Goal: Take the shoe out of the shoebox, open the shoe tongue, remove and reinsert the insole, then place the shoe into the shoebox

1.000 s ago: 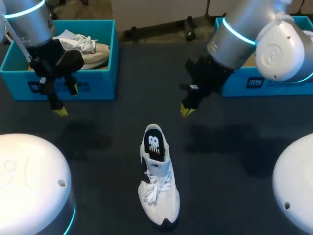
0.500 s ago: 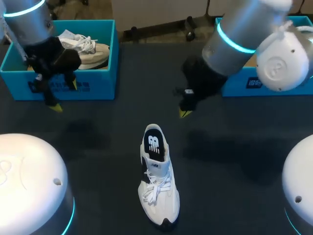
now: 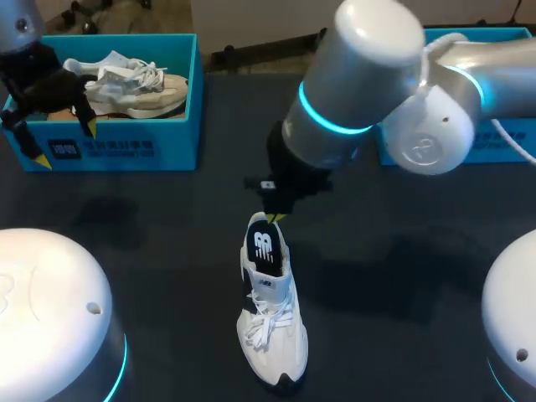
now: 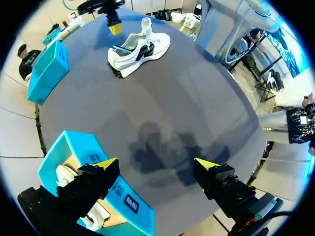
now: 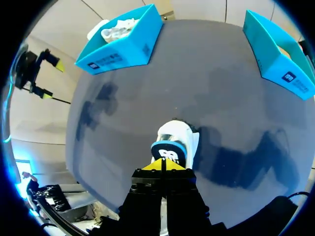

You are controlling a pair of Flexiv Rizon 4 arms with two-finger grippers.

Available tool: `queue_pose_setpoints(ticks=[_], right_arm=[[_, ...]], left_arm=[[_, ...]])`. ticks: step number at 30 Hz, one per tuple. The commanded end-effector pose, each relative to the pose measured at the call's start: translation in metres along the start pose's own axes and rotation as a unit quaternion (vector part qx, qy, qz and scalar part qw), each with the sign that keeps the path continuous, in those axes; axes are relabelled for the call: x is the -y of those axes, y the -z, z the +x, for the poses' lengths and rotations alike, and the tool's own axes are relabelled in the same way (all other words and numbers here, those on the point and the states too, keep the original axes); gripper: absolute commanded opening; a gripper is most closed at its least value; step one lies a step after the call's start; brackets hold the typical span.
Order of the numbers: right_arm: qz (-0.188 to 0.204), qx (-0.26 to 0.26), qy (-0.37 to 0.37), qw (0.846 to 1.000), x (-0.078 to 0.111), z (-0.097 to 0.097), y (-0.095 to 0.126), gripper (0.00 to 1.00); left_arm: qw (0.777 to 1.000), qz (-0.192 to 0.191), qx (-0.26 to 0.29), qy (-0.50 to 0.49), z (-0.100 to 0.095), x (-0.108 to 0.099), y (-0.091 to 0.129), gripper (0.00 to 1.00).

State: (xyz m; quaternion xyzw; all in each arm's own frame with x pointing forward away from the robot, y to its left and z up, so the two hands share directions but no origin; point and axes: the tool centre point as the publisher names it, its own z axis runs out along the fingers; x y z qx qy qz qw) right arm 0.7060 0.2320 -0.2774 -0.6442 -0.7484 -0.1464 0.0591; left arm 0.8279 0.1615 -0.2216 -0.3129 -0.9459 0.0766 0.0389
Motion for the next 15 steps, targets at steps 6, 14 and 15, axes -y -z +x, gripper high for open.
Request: queue_pose_setpoints(ticks=[6,14,15], right_arm=[[0.0,0.026,-0.001,1.0,-0.001,0.009,-0.008,0.0],[-0.014,0.067,-0.018,0.997,0.011,0.014,-0.026,0.0],[-0.016,0.076,-0.018,0.997,0.013,0.015,-0.027,0.0]], left_arm=[[1.0,0.001,-0.005,-0.001,-0.005,-0.001,0.001,1.0],[1.0,0.001,-0.007,-0.009,-0.003,-0.003,0.001,1.0],[1.0,-0.003,-0.005,-0.006,-0.003,-0.004,0.001,1.0]])
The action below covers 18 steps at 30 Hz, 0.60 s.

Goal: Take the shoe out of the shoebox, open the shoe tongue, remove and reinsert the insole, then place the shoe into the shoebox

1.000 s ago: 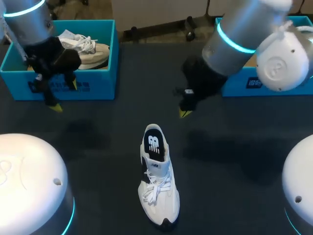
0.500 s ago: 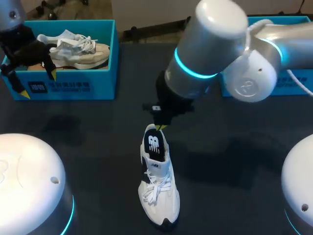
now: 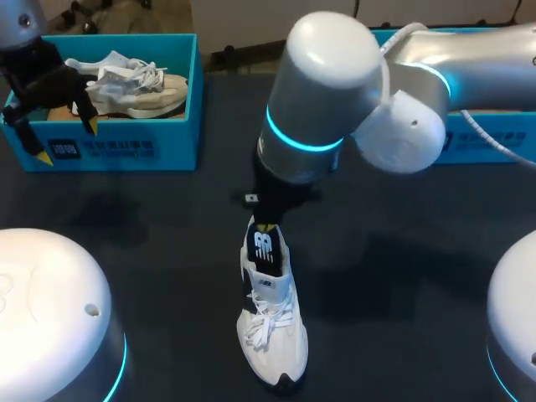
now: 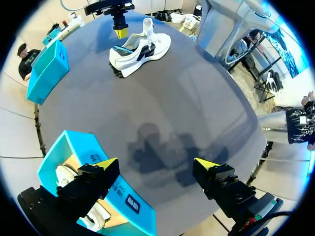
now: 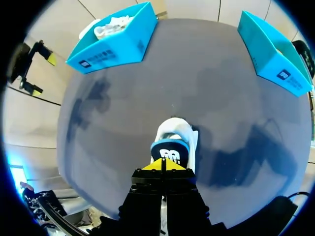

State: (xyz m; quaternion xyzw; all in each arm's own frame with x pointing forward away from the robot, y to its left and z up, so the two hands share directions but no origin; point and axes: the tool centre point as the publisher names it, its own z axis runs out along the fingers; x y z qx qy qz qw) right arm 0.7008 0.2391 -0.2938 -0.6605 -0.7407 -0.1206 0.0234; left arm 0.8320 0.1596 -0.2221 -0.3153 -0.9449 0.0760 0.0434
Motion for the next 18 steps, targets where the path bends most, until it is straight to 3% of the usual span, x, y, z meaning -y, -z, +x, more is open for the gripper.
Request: queue_pose_setpoints(ticks=[1,18], right_arm=[[-0.014,0.037,-0.008,0.999,0.008,0.013,-0.01,0.0],[-0.054,0.094,-0.023,0.994,-0.003,0.008,-0.046,0.0]], left_arm=[[1.0,-0.004,-0.001,-0.003,0.003,-0.004,0.002,1.0],[1.0,-0.008,0.002,-0.007,0.005,-0.007,0.004,1.0]])
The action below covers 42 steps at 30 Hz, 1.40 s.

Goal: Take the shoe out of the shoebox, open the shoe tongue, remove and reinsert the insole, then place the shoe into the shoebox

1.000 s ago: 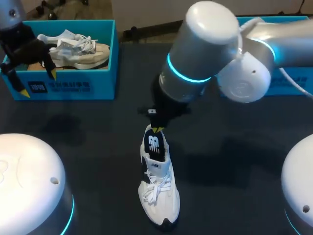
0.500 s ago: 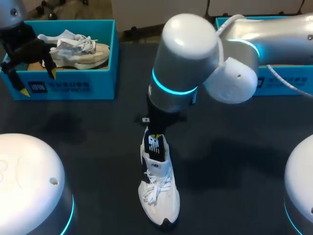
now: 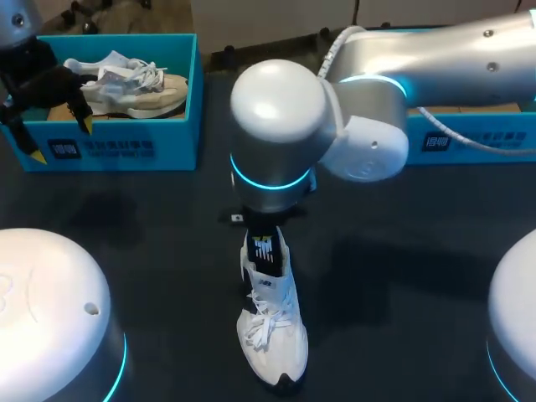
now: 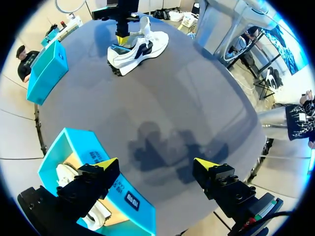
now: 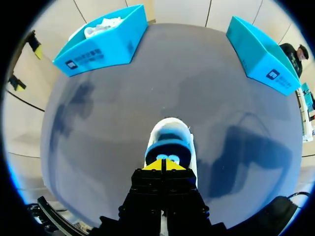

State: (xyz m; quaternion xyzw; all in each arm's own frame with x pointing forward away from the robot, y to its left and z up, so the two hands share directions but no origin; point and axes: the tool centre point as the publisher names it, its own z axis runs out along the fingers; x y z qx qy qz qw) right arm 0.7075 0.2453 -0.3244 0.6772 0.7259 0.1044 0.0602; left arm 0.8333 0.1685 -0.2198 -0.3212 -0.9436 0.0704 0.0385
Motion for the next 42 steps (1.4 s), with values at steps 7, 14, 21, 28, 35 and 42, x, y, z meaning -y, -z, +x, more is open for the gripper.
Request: queue_pose_setpoints(ticks=[7,14,21,28,35,42], right_arm=[[-0.015,0.03,-0.02,0.999,-0.004,0.007,-0.031,0.0],[0.004,0.022,-0.027,0.999,-0.002,0.004,-0.059,0.0],[0.019,0.023,-0.033,0.999,0.002,0.002,-0.077,0.0],[0.049,0.027,-0.041,0.998,0.018,0.0,-0.082,0.0],[0.069,0.022,-0.045,0.996,0.039,0.002,-0.075,0.0],[0.029,0.022,-0.032,0.999,0.024,-0.004,-0.051,0.0]], left_arm=[[1.0,-0.001,-0.001,-0.001,0.0,0.0,0.001,1.0],[1.0,-0.001,-0.001,-0.001,0.0,0.0,0.001,1.0],[1.0,-0.001,-0.001,-0.001,0.0,0.0,0.001,1.0],[1.0,-0.001,-0.001,-0.001,0.0,0.0,0.001,1.0],[1.0,-0.001,-0.001,-0.001,0.0,0.0,0.001,1.0],[1.0,-0.001,-0.001,-0.001,0.0,0.0,0.001,1.0]])
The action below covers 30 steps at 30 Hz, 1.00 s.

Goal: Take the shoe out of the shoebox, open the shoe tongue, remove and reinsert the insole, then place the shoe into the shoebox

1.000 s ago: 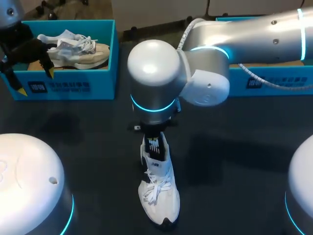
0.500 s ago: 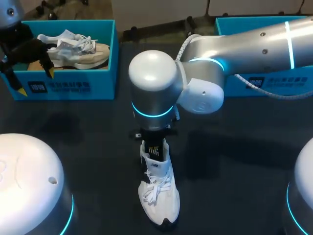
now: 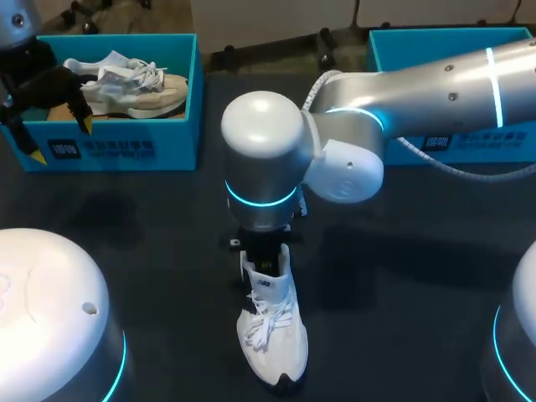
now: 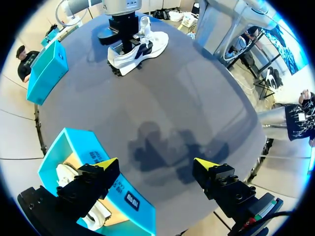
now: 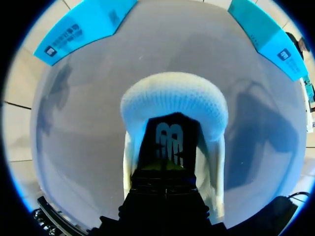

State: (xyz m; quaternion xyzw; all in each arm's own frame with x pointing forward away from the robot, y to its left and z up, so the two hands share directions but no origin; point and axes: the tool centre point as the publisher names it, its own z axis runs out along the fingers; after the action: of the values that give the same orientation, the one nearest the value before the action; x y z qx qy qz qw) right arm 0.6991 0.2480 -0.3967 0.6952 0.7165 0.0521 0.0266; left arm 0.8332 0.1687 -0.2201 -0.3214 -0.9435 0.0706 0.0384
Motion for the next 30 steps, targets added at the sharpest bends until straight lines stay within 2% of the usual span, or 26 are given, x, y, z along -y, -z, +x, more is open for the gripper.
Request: queue_pose_setpoints(ticks=[1,8,18,25,30], right_arm=[[-0.037,0.007,-0.01,0.999,-0.003,-0.005,0.019,0.0],[-0.07,-0.006,0.008,0.998,-0.026,-0.008,0.021,0.0],[-0.095,-0.047,0.022,0.994,-0.044,-0.009,-0.002,0.0],[-0.09,-0.057,0.026,0.994,-0.049,0.001,-0.018,0.0],[-0.076,-0.046,0.015,0.996,-0.038,0.001,-0.009,0.0]], left_arm=[[1.0,-0.001,-0.001,0.0,0.0,0.0,0.001,1.0],[1.0,-0.001,-0.001,0.0,0.0,0.0,0.001,1.0],[1.0,-0.001,-0.001,0.0,0.0,0.0,0.001,1.0],[1.0,-0.001,-0.001,0.0,0.0,0.0,0.001,1.0],[1.0,-0.001,-0.001,0.0,0.0,0.0,0.001,1.0]])
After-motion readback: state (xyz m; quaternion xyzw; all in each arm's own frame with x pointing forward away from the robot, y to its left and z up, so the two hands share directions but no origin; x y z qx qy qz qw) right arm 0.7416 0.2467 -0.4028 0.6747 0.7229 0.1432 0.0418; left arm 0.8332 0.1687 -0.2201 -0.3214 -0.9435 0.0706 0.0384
